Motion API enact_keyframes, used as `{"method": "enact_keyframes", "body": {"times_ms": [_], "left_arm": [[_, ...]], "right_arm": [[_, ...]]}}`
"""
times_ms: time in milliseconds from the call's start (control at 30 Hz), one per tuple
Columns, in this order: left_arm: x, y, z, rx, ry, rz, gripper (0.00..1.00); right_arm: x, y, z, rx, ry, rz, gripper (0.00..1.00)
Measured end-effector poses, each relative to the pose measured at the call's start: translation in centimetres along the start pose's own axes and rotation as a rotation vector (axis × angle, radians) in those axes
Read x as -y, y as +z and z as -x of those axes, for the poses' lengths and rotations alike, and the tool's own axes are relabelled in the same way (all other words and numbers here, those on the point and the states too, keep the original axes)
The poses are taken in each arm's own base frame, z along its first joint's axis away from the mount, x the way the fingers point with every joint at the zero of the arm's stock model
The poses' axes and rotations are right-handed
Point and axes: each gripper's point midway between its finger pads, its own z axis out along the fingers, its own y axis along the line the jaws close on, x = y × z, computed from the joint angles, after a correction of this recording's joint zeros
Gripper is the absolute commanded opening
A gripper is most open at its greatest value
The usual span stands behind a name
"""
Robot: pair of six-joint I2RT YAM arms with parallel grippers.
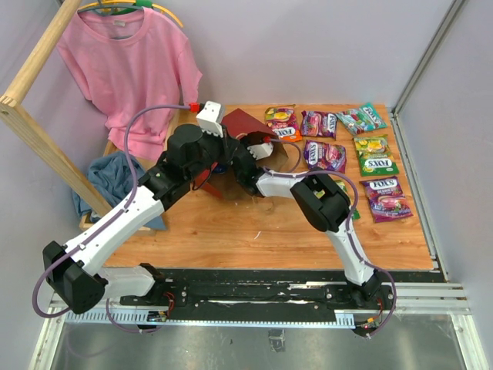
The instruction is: Take the snacks out of the paper bag
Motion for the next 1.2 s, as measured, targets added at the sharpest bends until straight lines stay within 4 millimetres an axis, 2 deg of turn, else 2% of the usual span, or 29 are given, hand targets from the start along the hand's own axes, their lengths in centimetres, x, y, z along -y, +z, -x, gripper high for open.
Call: {"method": "enact_keyframes", "body": {"times_ms": [100,200,233,400,467,567,667,767,867,1000,1200], "left_arm": [[0.0,0.0,-0.1,-0.002,0.000,0.001,0.05],[-0.1,0.0,-0.1,-0.001,0.000,0.004,0.05],[-0.1,0.0,-0.1,-0.001,0.001,0.007,0.05],[-0.4,0.1,0.0,0.001,0.002,0.020,0.06],[-0.8,0.2,-0.1,0.003,0.006,0.045,0.06],[-1.7,0.7,-0.5,-0.004,0.020,0.093,0.06],[-2.8,1.4,-1.4,-0.023,0.037,0.148,0.06],[-4.0,2.1,-2.3,-0.043,0.061,0.208,0.06],[-4.8,2.6,-2.8,-0.055,0.078,0.254,0.06],[-5.4,2.7,-2.5,-0.049,0.097,0.289,0.06],[-6.2,2.4,-1.5,-0.027,0.118,0.332,0.07]], "right_arm": [[0.7,0.4,-0.5,-0.002,0.001,-0.012,0.42],[1.4,0.6,-0.8,-0.005,-0.001,-0.024,0.04],[1.5,0.6,-0.8,-0.006,0.005,-0.025,0.01],[1.2,0.8,-0.9,-0.019,0.028,0.010,0.01],[1.7,0.5,-1.2,-0.036,0.025,0.019,0.01],[2.8,-0.8,-1.1,-0.056,-0.009,0.013,0.01],[2.4,-2.9,-0.2,-0.067,-0.046,0.030,0.01],[0.5,-5.4,1.1,-0.071,-0.070,0.079,0.01],[-2.3,-8.8,2.9,-0.053,-0.106,0.155,0.01],[-4.5,-12.6,5.4,-0.006,-0.183,0.226,0.01],[-6.5,-15.5,7.7,0.018,-0.343,0.300,0.01]]}}
